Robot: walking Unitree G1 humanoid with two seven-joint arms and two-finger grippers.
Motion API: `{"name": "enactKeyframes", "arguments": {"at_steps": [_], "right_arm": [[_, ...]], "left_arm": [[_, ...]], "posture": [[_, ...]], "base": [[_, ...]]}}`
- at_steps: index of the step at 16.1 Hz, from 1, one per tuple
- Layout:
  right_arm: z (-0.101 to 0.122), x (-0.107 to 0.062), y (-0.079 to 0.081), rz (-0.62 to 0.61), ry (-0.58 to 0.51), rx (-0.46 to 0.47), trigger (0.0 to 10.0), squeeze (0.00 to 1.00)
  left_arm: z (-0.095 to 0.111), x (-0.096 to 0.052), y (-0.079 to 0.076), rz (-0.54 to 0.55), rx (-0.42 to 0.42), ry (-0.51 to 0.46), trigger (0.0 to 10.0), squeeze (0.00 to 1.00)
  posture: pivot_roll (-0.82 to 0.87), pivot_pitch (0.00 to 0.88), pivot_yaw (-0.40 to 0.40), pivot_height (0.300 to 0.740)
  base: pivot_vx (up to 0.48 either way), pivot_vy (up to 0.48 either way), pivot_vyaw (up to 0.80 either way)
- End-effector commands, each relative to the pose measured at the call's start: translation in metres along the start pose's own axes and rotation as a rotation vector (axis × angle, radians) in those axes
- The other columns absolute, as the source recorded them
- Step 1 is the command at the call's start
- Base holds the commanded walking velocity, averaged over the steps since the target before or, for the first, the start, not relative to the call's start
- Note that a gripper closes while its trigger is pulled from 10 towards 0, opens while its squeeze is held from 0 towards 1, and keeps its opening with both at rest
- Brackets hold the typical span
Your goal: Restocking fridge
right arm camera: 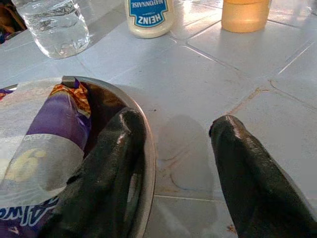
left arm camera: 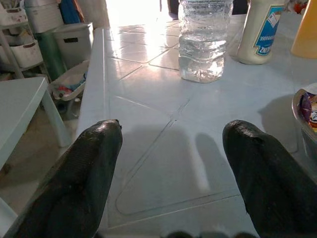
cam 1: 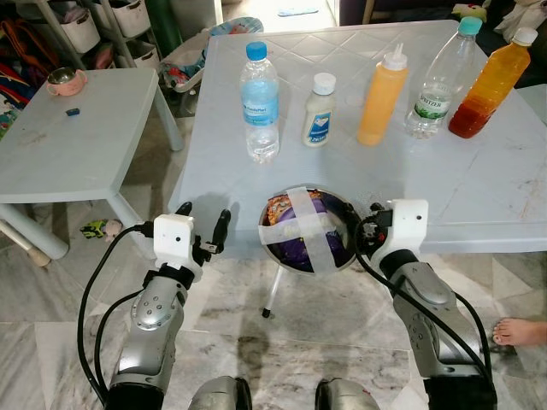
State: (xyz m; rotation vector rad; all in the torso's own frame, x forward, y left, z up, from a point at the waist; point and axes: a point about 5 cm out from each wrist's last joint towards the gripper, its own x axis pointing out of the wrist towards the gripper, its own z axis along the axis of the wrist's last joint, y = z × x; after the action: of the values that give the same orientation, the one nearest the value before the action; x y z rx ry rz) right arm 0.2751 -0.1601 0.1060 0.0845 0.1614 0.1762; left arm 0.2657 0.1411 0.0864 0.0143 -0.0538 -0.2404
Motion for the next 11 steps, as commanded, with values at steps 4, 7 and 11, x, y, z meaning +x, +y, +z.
{"name": "enactKeyframes", "arguments": {"at_steps": [4, 7, 11], "right_arm": [[-0.012, 0.003, -0.002, -0.013, 0.089, 0.027, 0.4, 0.0], [-0.016, 0.004, -0.008, -0.057, 0.123, 0.052, 0.4, 0.0], [-0.019, 0.005, -0.015, -0.108, 0.142, 0.086, 0.0, 0.0]], "left_arm": [[-0.001, -0.001, 0.001, -0.003, 0.008, 0.005, 10.0, 0.0], [0.0, 0.0, 0.001, -0.004, 0.007, 0.004, 10.0, 0.0], [0.0, 0.0, 0.001, -0.005, 0.008, 0.003, 10.0, 0.0]], "posture": [[-0.02, 0.099, 0.071, 0.74], [-0.02, 0.099, 0.072, 0.74], [-0.02, 0.099, 0.071, 0.74]], "base": [[0.0, 0.0, 0.0], [0.0, 0.0, 0.0], [0.0, 0.0, 0.0]]}}
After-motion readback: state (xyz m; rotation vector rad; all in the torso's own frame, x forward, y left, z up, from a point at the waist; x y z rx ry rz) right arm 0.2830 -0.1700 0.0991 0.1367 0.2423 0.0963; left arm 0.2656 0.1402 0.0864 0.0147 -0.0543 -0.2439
